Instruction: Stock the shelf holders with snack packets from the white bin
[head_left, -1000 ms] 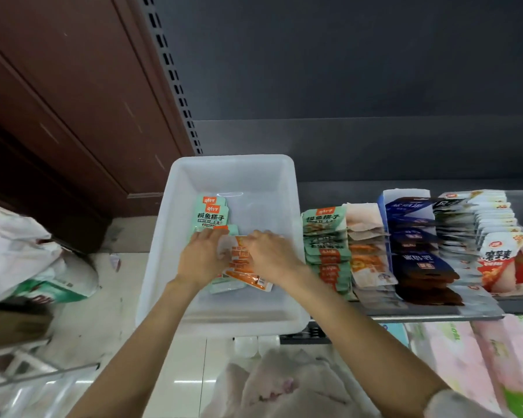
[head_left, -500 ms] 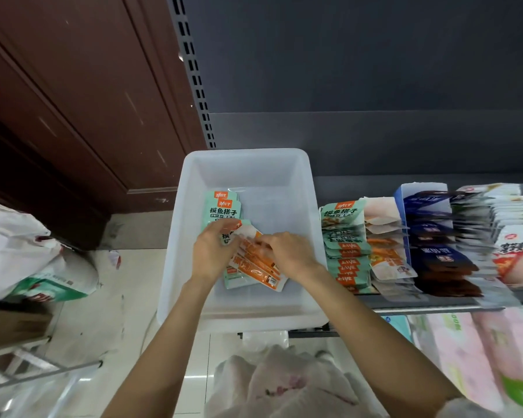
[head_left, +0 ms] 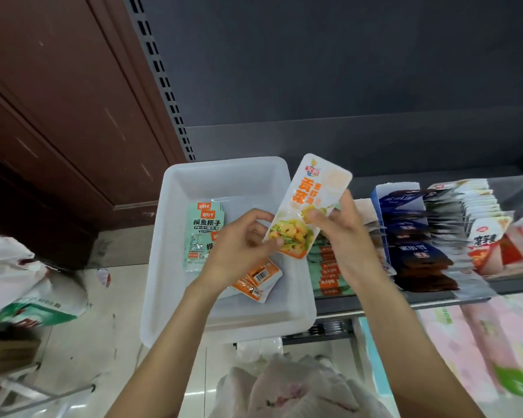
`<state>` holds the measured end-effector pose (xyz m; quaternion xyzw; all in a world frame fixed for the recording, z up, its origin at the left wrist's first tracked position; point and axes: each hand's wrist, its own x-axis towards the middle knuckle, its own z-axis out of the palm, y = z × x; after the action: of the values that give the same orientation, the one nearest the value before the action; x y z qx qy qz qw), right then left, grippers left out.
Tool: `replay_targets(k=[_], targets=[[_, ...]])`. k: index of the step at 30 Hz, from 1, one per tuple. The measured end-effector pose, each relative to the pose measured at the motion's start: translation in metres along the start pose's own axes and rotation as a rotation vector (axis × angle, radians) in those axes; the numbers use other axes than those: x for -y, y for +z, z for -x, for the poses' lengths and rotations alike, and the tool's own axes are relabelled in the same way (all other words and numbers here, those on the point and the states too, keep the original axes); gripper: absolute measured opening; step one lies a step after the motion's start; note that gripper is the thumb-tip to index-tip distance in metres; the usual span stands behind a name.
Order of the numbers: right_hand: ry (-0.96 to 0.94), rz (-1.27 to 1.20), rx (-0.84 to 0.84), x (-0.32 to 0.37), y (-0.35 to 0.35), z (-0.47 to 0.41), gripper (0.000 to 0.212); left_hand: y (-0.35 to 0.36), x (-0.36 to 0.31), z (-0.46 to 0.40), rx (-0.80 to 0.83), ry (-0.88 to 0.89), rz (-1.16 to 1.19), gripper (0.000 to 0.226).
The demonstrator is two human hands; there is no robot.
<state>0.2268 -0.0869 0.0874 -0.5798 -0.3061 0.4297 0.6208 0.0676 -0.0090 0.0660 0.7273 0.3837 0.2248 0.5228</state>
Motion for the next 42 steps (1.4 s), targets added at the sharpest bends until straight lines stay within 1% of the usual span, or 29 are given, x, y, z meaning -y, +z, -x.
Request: replay_targets(k=[3, 4, 6, 7, 8, 10, 12, 15, 17, 19, 21, 23, 25, 28, 32, 34, 35, 36, 38, 39, 40, 41, 42], targets=[[-0.182, 0.075, -0.147, 0.033, -0.046, 0.011, 0.03, 0.016, -0.026, -0.018, -0.023, 0.241, -0.292, 0.02], [-0.251, 0.16, -0.194, 0.043, -0.061, 0.015, 0.029, 0.023, -0.035, -0.025, -0.032, 0.302, -0.357, 0.019], [-0.368, 0.475, -0.269, 0.055, -0.087, 0.02, 0.029, 0.041, -0.047, -0.041, -0.082, 0.445, -0.448, 0.019], [-0.41, 0.636, -0.294, 0.057, -0.099, 0.022, 0.025, 0.053, -0.05, -0.05, -0.115, 0.512, -0.49, 0.02], [-0.445, 0.754, -0.313, 0.058, -0.11, 0.023, 0.021, 0.065, -0.051, -0.059, -0.144, 0.559, -0.527, 0.019], [-0.538, 0.907, -0.325, 0.054, -0.129, 0.021, 0.013, 0.09, -0.047, -0.078, -0.194, 0.623, -0.574, 0.015], [-0.627, 1.013, -0.323, 0.044, -0.144, 0.017, 0.015, 0.111, -0.038, -0.094, -0.21, 0.652, -0.617, 0.01], [-0.667, 1.013, -0.315, 0.024, -0.156, 0.006, 0.019, 0.128, -0.025, -0.107, -0.229, 0.616, -0.669, 0.007], [-0.666, 0.989, -0.306, 0.011, -0.158, -0.003, 0.021, 0.131, -0.018, -0.109, -0.209, 0.574, -0.706, 0.008], [-0.662, 0.987, -0.287, 0.002, -0.158, -0.012, 0.024, 0.13, -0.012, -0.109, -0.135, 0.538, -0.776, 0.016], [-0.652, 1.018, -0.232, -0.003, -0.153, -0.021, 0.027, 0.126, -0.006, -0.106, -0.044, 0.495, -0.821, 0.03], [-0.641, 1.113, -0.121, -0.009, -0.143, -0.03, 0.031, 0.122, -0.002, -0.102, 0.008, 0.44, -0.809, 0.043], [-0.604, 1.296, -0.027, -0.016, -0.132, -0.038, 0.036, 0.119, 0.001, -0.097, 0.014, 0.398, -0.774, 0.047], [-0.517, 1.465, -0.009, -0.02, -0.123, -0.044, 0.035, 0.115, 0.001, -0.091, 0.039, 0.326, -0.741, 0.047], [-0.374, 1.55, 0.056, -0.024, -0.121, -0.049, 0.038, 0.11, -0.002, -0.081, 0.076, 0.311, -0.729, 0.048], [-0.38, 1.662, 0.07, -0.028, -0.117, -0.047, 0.038, 0.102, -0.001, -0.073, 0.023, 0.329, -0.712, 0.047], [-0.43, 1.689, 0.048, -0.027, -0.114, -0.045, 0.039, 0.096, 0.001, -0.066, -0.031, 0.345, -0.69, 0.044], [-0.485, 1.664, 0.0, -0.024, -0.11, -0.042, 0.038, 0.087, 0.006, -0.059, -0.108, 0.364, -0.661, 0.04], [-0.634, 1.448, -0.123, -0.01, -0.094, -0.031, 0.035, 0.065, 0.022, -0.042, -0.285, 0.352, -0.591, 0.035], [-0.701, 1.317, -0.142, -0.004, -0.083, -0.026, 0.031, 0.052, 0.031, -0.034, -0.362, 0.301, -0.56, 0.034], [-0.743, 1.212, -0.124, 0.002, -0.068, -0.021, 0.028, 0.039, 0.043, -0.025, -0.418, 0.222, -0.544, 0.032], [-0.737, 1.13, -0.065, 0.005, -0.051, -0.016, 0.028, 0.027, 0.054, -0.018, -0.455, 0.131, -0.549, 0.028], [-0.69, 1.072, 0.024, 0.003, -0.033, -0.015, 0.028, 0.015, 0.067, -0.011, -0.469, 0.036, -0.575, 0.024]])
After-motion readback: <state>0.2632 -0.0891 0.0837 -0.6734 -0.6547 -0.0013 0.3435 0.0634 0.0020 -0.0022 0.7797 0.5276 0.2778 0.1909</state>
